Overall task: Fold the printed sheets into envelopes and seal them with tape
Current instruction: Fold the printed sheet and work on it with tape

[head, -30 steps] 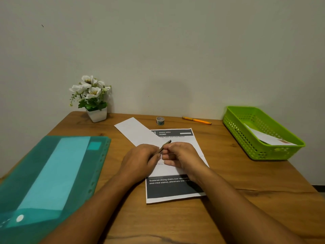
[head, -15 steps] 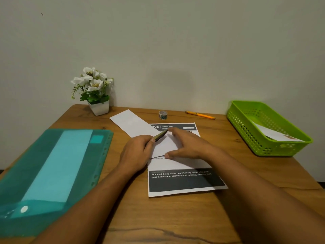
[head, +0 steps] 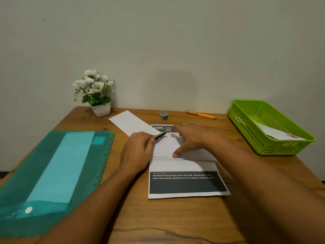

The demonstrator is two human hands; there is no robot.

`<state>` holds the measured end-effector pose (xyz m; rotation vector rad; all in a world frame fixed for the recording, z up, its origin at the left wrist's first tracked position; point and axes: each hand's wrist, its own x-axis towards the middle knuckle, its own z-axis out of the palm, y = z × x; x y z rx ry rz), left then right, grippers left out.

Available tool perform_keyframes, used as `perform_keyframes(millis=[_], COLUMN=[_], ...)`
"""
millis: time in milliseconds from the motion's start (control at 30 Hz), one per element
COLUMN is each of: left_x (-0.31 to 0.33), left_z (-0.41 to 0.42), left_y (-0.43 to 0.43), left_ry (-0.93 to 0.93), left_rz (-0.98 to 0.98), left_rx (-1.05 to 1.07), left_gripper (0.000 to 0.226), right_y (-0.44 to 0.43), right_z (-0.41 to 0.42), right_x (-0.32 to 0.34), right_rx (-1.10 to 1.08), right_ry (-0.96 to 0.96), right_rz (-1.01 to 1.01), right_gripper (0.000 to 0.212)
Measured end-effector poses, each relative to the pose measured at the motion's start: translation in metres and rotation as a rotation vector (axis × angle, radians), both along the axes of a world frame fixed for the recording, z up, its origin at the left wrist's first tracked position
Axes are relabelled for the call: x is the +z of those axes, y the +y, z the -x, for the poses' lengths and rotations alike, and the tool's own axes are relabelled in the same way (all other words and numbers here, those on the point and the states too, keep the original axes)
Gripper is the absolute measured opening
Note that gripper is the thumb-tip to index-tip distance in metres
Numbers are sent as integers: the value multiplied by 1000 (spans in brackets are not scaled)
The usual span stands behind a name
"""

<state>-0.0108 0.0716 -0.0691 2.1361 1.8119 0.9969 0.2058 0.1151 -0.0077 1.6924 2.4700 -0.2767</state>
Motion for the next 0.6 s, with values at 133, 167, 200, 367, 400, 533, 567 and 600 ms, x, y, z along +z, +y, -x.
perform_keyframes(millis=[133, 167, 200, 367, 400, 533, 567, 600], left_x=[2, 3, 3, 5, 5, 5, 5, 5], left_z=[-2, -2, -2, -6, -7, -6, -6, -6], left_y=[-2, -3, -4, -9, -9, -10, -11, -11], left_ry=[26, 10, 6, 45, 39, 16, 13, 15], left_rz=[18, 29, 37, 52, 49, 31, 28, 28], left_rx=[9, 13, 15, 22, 25, 37, 37, 35], left_gripper=[28, 26, 23, 15, 15, 15, 16, 16], right_y=[-7, -9, -10, -23, -26, -35, -37, -39], right_z=[-17, -22, -26, -39, -40, -39, -39, -39], right_x=[-3, -4, -6, -13, -14, -8, -4, -2], right_rx=[-79, -110, -137, -219, -230, -338, -350, -358], right_ry=[77, 107, 141, 329, 380, 617, 643, 654], right_rz=[25, 32, 30, 32, 36, 55, 63, 71], right_gripper=[86, 77, 69, 33, 36, 29, 25, 22])
